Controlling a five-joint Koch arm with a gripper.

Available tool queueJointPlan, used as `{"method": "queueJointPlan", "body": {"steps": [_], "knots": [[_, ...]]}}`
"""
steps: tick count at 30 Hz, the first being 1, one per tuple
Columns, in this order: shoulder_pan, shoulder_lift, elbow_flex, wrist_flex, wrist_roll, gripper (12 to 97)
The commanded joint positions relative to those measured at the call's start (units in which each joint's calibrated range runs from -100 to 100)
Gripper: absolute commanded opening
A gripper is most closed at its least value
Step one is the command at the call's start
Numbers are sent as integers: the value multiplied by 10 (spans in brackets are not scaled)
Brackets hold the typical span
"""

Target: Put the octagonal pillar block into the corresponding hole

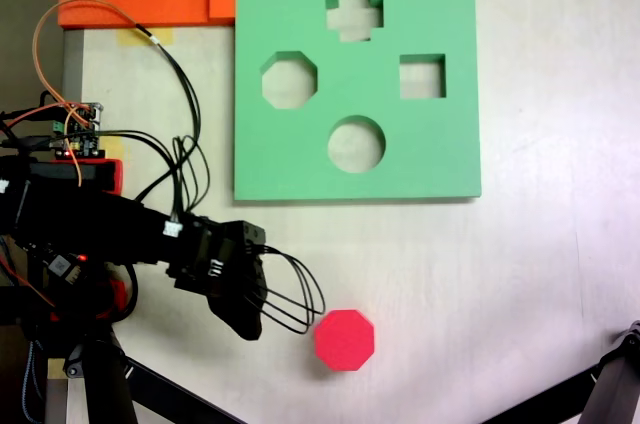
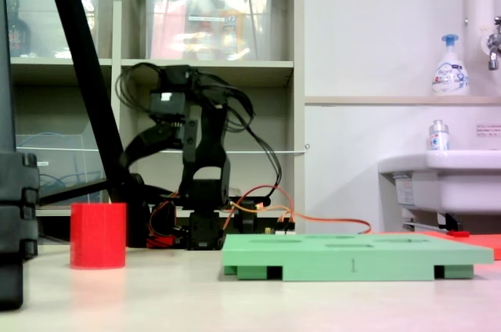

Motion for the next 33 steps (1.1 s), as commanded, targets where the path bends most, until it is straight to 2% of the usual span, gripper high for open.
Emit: {"method": "queueJointPlan", "body": {"steps": [1,4,22,33], "knots": [[-1,48,74,-20,3,799],[-3,136,147,-34,3,852],[-27,562,402,-36,-1,850],[-31,680,431,-33,-7,849]]}}
